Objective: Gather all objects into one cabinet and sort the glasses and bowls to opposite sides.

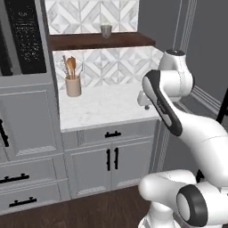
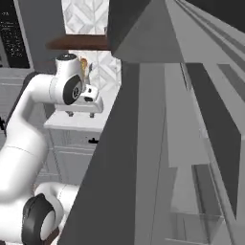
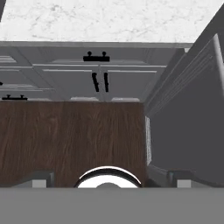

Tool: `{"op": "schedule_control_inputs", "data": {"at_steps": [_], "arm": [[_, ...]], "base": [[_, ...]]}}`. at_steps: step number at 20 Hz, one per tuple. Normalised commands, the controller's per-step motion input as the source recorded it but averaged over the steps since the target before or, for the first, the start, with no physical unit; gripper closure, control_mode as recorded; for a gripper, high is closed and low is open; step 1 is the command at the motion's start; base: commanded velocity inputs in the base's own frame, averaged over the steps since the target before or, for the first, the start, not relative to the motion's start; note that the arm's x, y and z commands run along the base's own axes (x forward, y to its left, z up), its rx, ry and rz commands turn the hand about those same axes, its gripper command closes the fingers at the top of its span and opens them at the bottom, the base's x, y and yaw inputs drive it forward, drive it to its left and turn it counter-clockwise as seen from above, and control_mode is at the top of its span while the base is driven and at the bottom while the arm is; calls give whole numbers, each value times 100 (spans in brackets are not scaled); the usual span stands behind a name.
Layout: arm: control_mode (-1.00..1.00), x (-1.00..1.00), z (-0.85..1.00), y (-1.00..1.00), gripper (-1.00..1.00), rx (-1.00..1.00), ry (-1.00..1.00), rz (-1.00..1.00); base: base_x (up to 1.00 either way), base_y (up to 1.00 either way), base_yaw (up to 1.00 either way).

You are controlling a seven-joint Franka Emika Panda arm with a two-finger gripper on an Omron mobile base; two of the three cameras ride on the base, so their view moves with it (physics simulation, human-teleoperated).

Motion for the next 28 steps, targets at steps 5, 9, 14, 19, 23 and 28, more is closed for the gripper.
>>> {"op": "schedule_control_inputs", "data": {"at_steps": [5,9,14,19,23,28], "arm": [[100,0,0,0,-100,0,0,0],[100,0,0,0,-100,0,0,0],[100,0,0,0,-100,0,0,0],[100,0,0,0,-100,0,0,0],[100,0,0,0,-100,0,0,0],[100,0,0,0,-100,0,0,0]], "base": [[95,-61,6],[63,0,12],[95,14,2],[100,32,-1],[100,68,-5],[100,68,-16]]}}
